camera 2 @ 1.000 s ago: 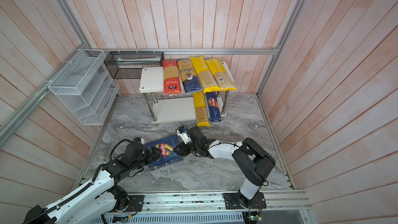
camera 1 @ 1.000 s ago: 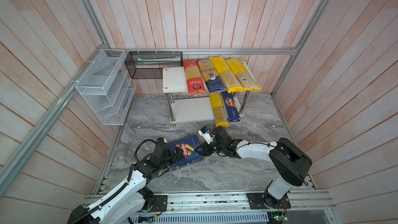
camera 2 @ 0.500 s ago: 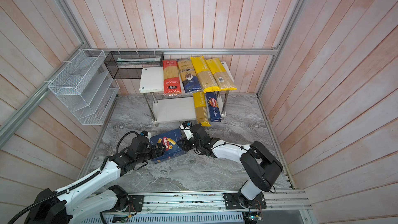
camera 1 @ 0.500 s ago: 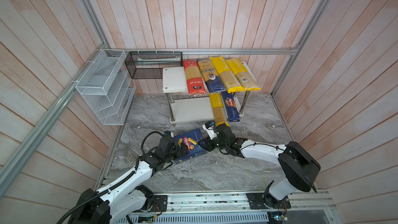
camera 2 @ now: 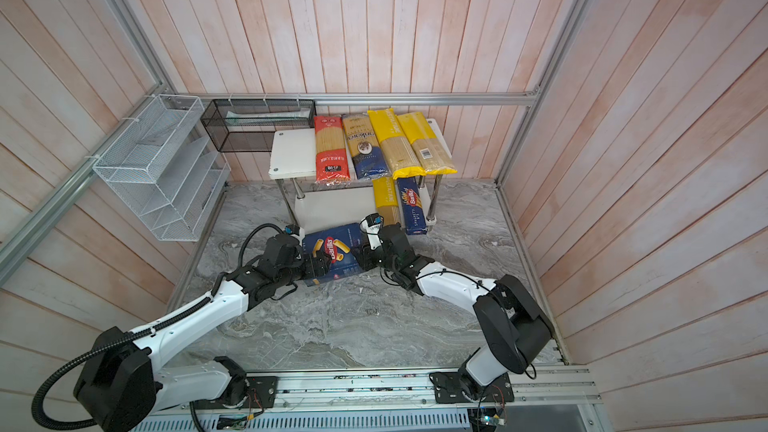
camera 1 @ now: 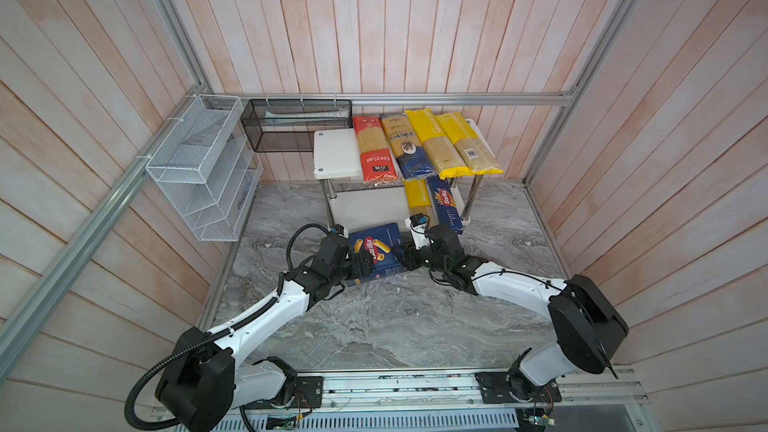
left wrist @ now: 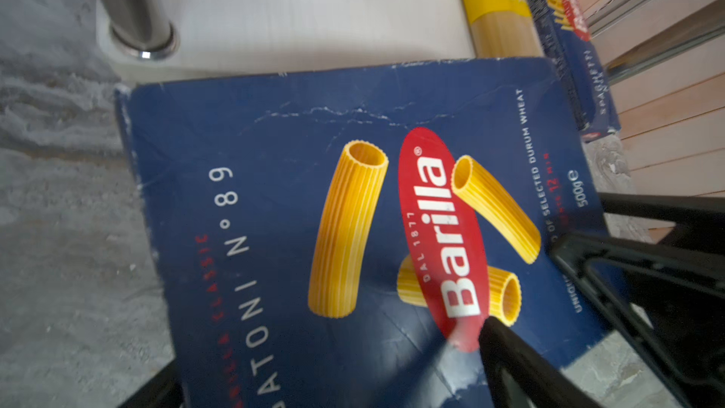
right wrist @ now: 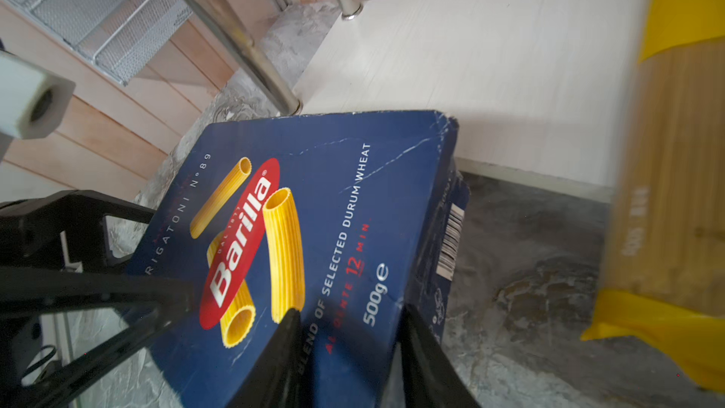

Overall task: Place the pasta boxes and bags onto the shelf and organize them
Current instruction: 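Lift the rigatoni box with both grippers and carry it toward the lower shelf, then set the rigatoni box on the lower shelf and open both grippers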

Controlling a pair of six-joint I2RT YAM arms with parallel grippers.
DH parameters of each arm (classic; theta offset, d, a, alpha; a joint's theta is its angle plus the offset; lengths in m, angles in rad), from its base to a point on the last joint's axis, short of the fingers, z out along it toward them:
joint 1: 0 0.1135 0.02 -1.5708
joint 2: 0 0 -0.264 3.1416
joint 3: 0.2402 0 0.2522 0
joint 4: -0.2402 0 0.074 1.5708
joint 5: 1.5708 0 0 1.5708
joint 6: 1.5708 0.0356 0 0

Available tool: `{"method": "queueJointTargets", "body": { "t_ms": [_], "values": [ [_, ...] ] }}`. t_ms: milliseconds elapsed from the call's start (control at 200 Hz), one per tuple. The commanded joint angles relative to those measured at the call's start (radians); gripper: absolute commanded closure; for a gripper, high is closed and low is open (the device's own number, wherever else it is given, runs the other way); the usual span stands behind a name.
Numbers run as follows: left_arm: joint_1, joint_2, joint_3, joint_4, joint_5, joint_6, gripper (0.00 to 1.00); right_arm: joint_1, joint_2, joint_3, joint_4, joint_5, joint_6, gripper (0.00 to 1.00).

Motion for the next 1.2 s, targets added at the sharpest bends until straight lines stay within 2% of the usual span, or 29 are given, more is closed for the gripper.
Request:
{"method": "queueJointTargets", "body": {
  "t_ms": [0,145,285,480,640,815,1040,1110,1195],
  "values": [
    [-0.013,0.028,0.120,0.295,0.160,0.076,0.00,0.027,-0.022,0.057,0.140,-0.171,-0.009,0.61],
    [0.033,0.120,0.171,0.331,0.188,0.105,0.01,-0.021,-0.006,0.067,0.187,-0.149,-0.010,0.61],
    [0.096,0.223,0.234,0.363,0.230,0.120,0.00,-0.105,0.060,0.120,0.195,-0.220,0.012,0.61],
    [0.108,0.376,0.402,0.331,0.236,0.182,0.00,-0.151,0.167,0.243,0.171,-0.246,-0.024,0.61],
    [0.139,0.474,0.510,0.293,0.215,0.179,0.00,-0.181,0.277,0.345,0.163,-0.292,-0.030,0.61],
    [0.151,0.539,0.613,0.165,0.077,0.219,0.00,-0.220,0.375,0.434,0.115,-0.300,-0.035,0.59],
    [0.144,0.597,0.723,-0.027,-0.156,0.302,0.00,-0.243,0.378,0.457,0.030,-0.110,-0.077,0.51],
    [0.137,0.605,0.744,-0.073,-0.226,0.329,0.00,-0.243,0.359,0.451,0.027,-0.090,-0.084,0.49],
    [0.130,0.587,0.730,-0.087,-0.258,0.340,0.00,-0.244,0.333,0.439,0.032,-0.081,-0.084,0.47]
  ]
}}
